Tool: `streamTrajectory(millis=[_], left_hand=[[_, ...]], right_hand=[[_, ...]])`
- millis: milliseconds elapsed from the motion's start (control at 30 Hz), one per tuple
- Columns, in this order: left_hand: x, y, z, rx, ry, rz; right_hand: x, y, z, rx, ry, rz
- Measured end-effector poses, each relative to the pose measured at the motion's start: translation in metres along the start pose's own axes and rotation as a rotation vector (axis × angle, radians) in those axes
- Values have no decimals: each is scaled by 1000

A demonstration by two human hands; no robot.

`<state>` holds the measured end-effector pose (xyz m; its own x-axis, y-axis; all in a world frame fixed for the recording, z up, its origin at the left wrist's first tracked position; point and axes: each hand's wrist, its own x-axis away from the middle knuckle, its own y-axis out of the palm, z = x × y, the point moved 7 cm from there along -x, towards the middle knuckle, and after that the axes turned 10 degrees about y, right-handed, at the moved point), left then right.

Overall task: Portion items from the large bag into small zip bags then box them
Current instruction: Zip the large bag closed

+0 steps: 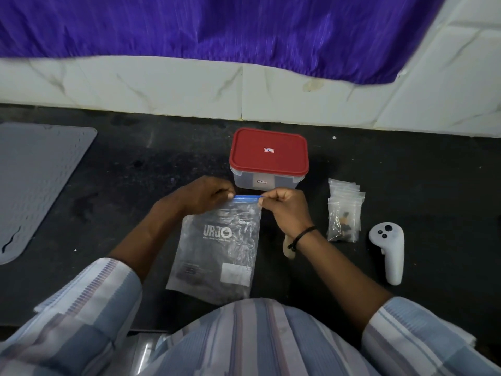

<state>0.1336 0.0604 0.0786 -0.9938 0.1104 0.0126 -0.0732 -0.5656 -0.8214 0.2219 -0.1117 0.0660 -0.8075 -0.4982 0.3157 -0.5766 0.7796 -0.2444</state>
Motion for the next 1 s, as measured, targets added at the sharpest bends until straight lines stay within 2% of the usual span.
streamTrajectory(millis=[233,400,533,633,700,800,867,1000], left_hand=[[30,-1,-57,-88,-148,92],[41,0,-69,-110,-203,161],[45,1,-74,-158,-256,191],[54,-3,-78,-294,-325,262],[58,-2,-58,-355,-327,334],[60,17,1,-308,-139,455],[68,47,25,-332,-86,430],[90,103,15,-463,-269,188]], right_hand=[[-24,-8,18,204,88,84],[-30,-3,20,372,92,93],[-26,6,4,699,20,106],[-1,18,-14,972,-138,117],[26,35,-17,1063,-252,31],[62,59,0,1160,-278,-163],[75,66,16,1233,-263,-237],[71,68,46,1311,-238,-284]])
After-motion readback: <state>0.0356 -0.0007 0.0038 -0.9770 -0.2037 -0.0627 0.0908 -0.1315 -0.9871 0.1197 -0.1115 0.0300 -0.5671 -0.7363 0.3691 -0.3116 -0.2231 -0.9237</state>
